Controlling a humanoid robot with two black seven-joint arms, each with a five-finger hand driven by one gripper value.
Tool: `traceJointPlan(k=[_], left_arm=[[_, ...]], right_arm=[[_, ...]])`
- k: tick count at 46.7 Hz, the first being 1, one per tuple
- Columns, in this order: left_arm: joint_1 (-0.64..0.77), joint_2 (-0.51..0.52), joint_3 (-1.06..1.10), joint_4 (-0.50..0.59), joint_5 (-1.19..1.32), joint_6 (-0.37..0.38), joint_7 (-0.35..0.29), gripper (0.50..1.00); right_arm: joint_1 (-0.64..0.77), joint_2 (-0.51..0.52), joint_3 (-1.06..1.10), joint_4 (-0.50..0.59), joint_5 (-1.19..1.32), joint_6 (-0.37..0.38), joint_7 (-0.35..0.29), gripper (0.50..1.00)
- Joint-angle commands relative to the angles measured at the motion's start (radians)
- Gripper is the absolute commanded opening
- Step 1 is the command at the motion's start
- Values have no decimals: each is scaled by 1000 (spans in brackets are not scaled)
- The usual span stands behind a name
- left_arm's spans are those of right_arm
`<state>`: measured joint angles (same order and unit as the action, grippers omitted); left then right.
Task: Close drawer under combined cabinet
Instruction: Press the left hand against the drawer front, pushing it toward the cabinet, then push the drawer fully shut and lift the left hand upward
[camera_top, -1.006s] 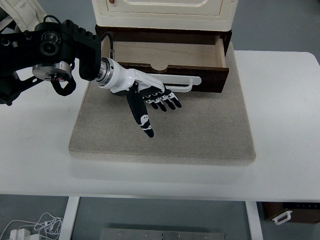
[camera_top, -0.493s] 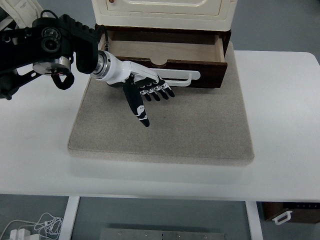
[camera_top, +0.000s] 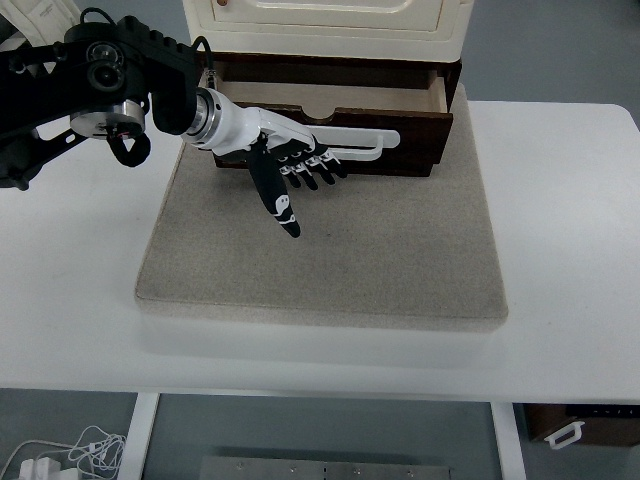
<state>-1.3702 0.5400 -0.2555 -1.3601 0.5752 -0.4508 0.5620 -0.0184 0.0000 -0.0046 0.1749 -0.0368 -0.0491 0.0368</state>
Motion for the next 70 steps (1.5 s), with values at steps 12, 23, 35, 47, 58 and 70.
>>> traceJointPlan(k=[12, 23, 35, 47, 58, 70], left_arm=[[-7, -28, -2, 49, 32, 3, -1, 1000], [-7, -55, -2, 93, 38, 23, -1, 1000], [-7, -92, -4, 142, 46, 38, -4, 1000], [-7, -106, -5, 173, 80, 55, -8, 1000], [-7, -120, -5, 207, 81, 78, -10, 1000], [-7, -127, -5, 225, 89, 93, -13, 1000]], right_arm=[[0, 0, 0, 0, 0, 0, 0, 952], [0, 0, 0, 0, 0, 0, 0, 952], [0, 0, 0, 0, 0, 0, 0, 952], [0, 0, 0, 0, 0, 0, 0, 952], [0, 0, 0, 0, 0, 0, 0, 952], [0, 0, 0, 0, 0, 0, 0, 952]])
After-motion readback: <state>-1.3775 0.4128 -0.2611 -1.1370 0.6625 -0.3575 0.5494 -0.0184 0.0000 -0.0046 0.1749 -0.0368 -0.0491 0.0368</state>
